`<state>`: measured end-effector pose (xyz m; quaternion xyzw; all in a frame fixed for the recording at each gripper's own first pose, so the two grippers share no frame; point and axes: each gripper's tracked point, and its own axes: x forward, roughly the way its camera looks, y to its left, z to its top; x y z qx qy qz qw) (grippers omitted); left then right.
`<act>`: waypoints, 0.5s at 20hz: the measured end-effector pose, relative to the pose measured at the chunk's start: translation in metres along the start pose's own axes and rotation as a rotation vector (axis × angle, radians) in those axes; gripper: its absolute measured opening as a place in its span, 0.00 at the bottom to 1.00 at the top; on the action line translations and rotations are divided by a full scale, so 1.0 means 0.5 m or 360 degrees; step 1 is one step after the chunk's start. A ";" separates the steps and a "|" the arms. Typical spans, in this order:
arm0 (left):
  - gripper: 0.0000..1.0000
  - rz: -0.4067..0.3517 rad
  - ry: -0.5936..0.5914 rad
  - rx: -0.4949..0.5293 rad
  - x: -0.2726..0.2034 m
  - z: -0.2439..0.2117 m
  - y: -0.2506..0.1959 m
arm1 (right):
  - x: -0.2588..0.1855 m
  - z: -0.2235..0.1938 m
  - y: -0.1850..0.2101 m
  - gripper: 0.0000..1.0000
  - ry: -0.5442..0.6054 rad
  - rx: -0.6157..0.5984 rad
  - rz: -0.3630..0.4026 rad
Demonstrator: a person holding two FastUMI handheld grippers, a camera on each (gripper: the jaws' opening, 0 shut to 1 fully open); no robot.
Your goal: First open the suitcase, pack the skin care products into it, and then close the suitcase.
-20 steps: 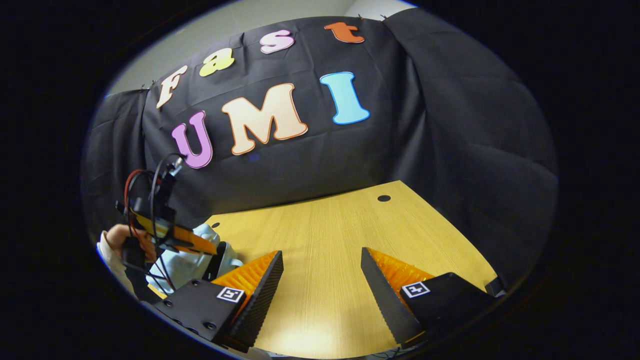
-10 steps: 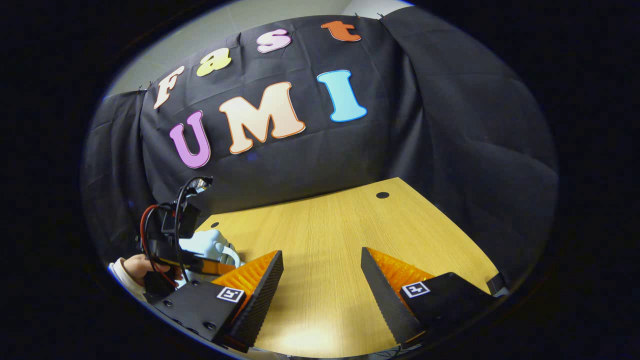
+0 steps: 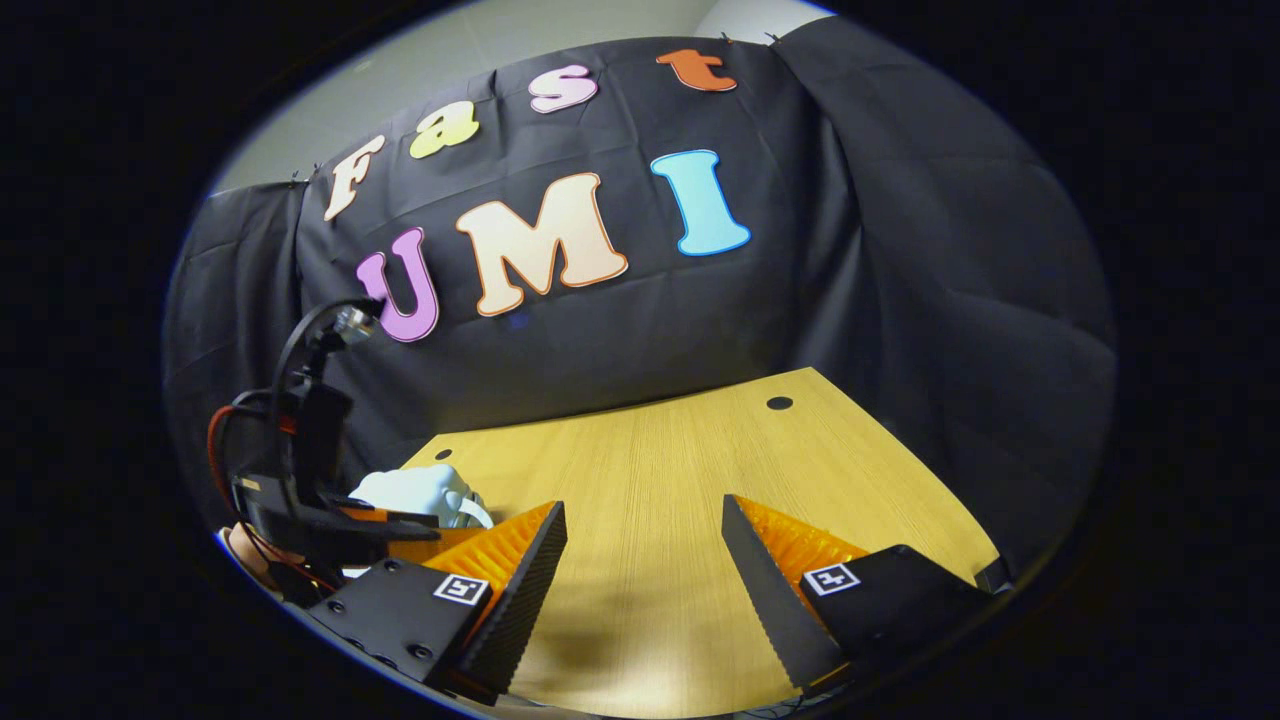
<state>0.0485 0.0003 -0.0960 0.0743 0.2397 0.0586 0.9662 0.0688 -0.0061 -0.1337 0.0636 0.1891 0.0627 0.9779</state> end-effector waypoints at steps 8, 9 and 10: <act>0.96 0.0052 -0.0084 0.0034 -0.010 0.021 0.016 | -0.014 0.004 -0.006 0.98 -0.0010 -0.0014 -0.0005; 0.96 0.0045 -0.0085 0.0024 -0.010 0.022 0.015 | -0.014 0.007 -0.007 0.98 -0.0013 -0.0025 -0.0006; 0.97 0.0037 -0.0077 0.0021 -0.009 0.021 0.012 | -0.017 0.009 -0.006 0.98 -0.0022 -0.0037 -0.0008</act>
